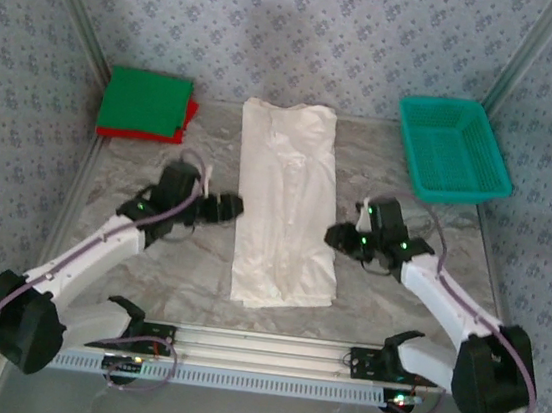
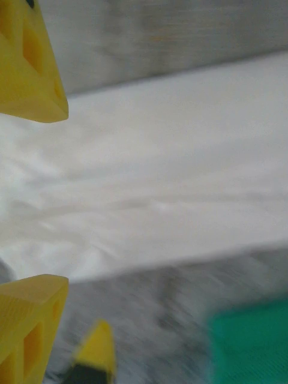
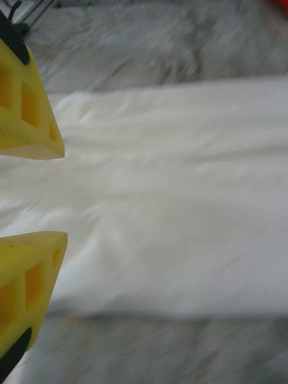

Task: Fold and stack the t-shirts

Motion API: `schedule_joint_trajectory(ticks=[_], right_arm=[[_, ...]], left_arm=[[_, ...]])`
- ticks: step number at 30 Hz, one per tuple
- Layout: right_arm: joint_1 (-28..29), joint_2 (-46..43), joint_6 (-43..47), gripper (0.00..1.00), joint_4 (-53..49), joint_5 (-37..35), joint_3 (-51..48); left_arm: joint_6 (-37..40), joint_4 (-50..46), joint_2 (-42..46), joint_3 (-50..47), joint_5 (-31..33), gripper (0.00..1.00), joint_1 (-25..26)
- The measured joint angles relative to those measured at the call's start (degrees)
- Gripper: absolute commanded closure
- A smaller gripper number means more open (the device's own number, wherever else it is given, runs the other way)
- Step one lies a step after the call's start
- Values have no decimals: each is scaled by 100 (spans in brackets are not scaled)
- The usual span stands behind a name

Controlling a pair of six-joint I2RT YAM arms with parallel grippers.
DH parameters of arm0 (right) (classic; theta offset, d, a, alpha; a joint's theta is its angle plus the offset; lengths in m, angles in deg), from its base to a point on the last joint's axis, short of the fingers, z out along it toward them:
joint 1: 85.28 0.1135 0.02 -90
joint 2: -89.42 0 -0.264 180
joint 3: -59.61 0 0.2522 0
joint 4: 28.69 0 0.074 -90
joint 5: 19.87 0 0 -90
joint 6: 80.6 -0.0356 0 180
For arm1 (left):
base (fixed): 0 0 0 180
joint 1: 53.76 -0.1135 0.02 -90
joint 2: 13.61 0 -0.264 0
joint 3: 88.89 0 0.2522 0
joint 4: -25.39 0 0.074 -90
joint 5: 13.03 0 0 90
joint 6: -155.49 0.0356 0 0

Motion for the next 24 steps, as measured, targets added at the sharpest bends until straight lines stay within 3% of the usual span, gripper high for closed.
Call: schedule_joint_trajectory(ticks=[3,8,24], right_arm=[[-87,-490,-92,58,-380,103,-396],[-133,-566,-107,56,-614,289,-590],[-208,177,-59,54,-428,592,-1189]], left_arm=[[-304,-428,162,-726,-9,32,350],[-654,-501,437,-957,-33,34,673],[-1093,103,-81,-1436,-72,36,1325]])
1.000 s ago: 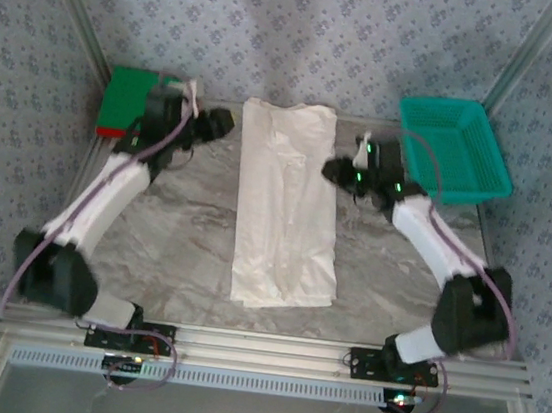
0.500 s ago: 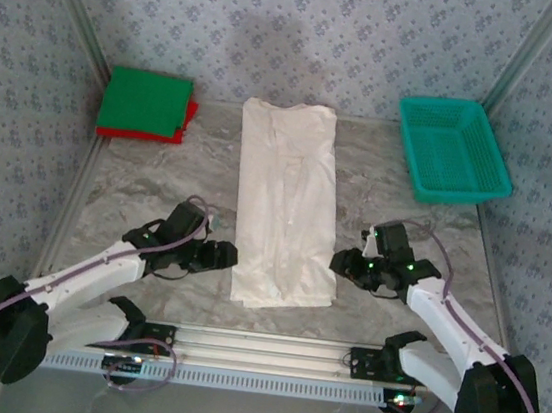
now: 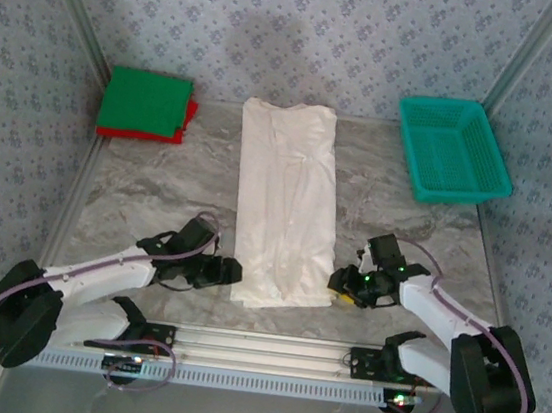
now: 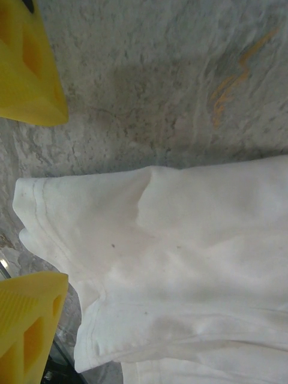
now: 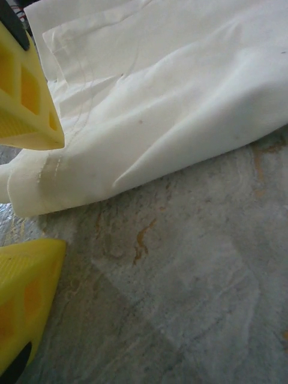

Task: Fold and stack the t-shirts

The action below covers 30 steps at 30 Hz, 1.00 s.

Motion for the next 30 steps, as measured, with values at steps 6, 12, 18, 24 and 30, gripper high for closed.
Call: schedule_joint_trajectory(ticks=[6,12,18,24,30], right_arm=[[-50,105,-2,54,33,76,0],[-55,140,0,54,55,98,0],[-55,140,-2,54,61,98,0],[-61,177,-2,54,81,114,-13],[-76,177,-2,54,94,133,-22]], left_arm=[[-103,50,-297,2,22,38,413],[-275,358,-612,42,48,43,612],[-367,-44,-1054,466,398,49,890],[-485,-94,-1143,501,728,54,1062],[-487,-522,-1340,914,870,52,1222]])
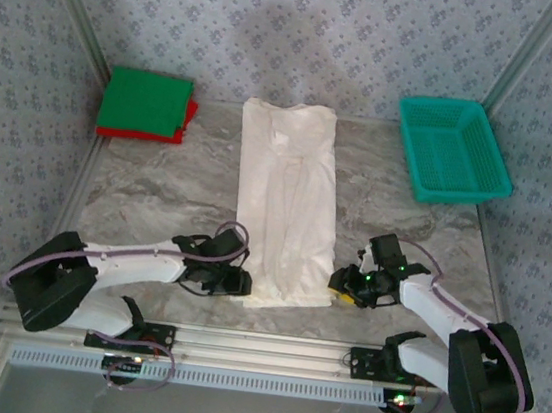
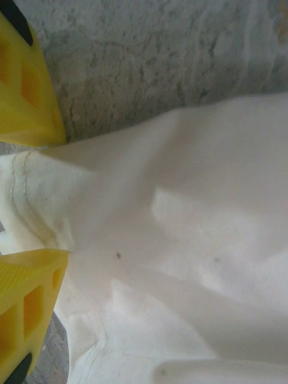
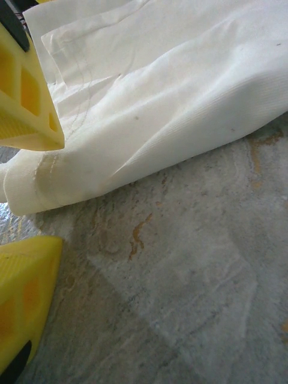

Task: Fold and stack the t-shirts

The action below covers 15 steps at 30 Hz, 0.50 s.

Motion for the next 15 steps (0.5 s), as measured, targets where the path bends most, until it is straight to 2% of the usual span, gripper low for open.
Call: schedule_joint_trajectory(ticks=[11,15], right_arm=[[-111,-7,111,55,52,140,-59],[-122,-22,129,55,72,162,-79]], left_arm=[[-195,367,-83,101,-243,57,304],[-223,404,-83,103,-238,66,326]])
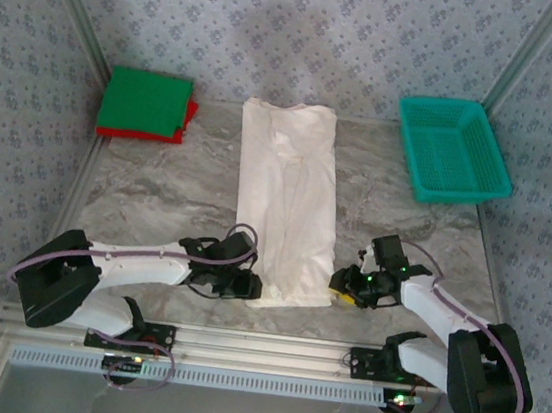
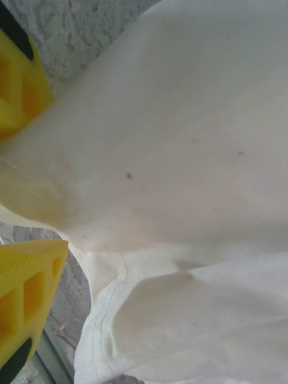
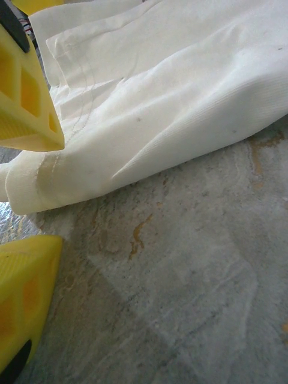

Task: Fold and stack the t-shirts

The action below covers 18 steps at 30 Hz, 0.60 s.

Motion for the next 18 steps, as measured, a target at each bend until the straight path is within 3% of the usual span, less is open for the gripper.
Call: schedule_joint_trajectory(ticks=[11,18], right_arm=[[46,4,-61,57,76,74,-24],[501,17,-339,57,157,-278,44]], left_arm=[[-52,-28,111,-4,308,99,4],[-79,-57,433,-170,553,100,4]])
